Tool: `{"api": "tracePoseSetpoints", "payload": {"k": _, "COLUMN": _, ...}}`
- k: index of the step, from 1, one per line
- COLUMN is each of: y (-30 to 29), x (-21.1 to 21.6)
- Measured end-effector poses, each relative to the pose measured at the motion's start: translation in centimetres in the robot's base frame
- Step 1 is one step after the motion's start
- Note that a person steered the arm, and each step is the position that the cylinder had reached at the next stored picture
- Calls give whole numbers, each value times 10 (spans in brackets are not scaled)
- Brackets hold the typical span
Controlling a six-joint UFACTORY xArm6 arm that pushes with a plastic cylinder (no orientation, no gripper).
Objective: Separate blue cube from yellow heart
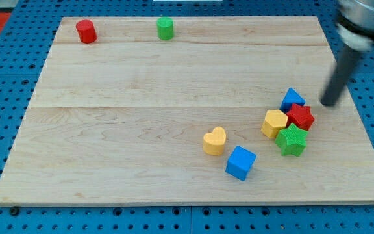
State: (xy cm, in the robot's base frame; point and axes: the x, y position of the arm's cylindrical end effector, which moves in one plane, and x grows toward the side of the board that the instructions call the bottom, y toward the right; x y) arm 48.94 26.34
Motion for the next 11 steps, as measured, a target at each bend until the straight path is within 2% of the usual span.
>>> {"api": "tracePoseSetpoints", "payload": {"k": 1, "y": 1, "x": 93}}
{"api": "tracePoseSetpoints", "payload": {"k": 2, "y": -90, "x": 126}}
{"api": "tracePoseSetpoints", "payload": {"k": 3, "y": -187, "x": 85}}
{"api": "tracePoseSetpoints", "payload": {"k": 5, "y": -270, "x": 58}}
{"api": "tracePoseSetpoints", "payload": {"k": 6, "y": -276, "x": 21}}
{"api": "tracePoseSetpoints", "payload": {"k": 7, "y": -256, "x": -7}}
{"api": "tracePoseSetpoints", "payload": {"k": 8, "y": -236, "x": -5}}
{"api": "tracePoseSetpoints", "payload": {"k": 9, "y": -224, "x": 14}}
{"api": "tracePoseSetpoints", "payload": {"k": 11, "y": -176, "x": -46}}
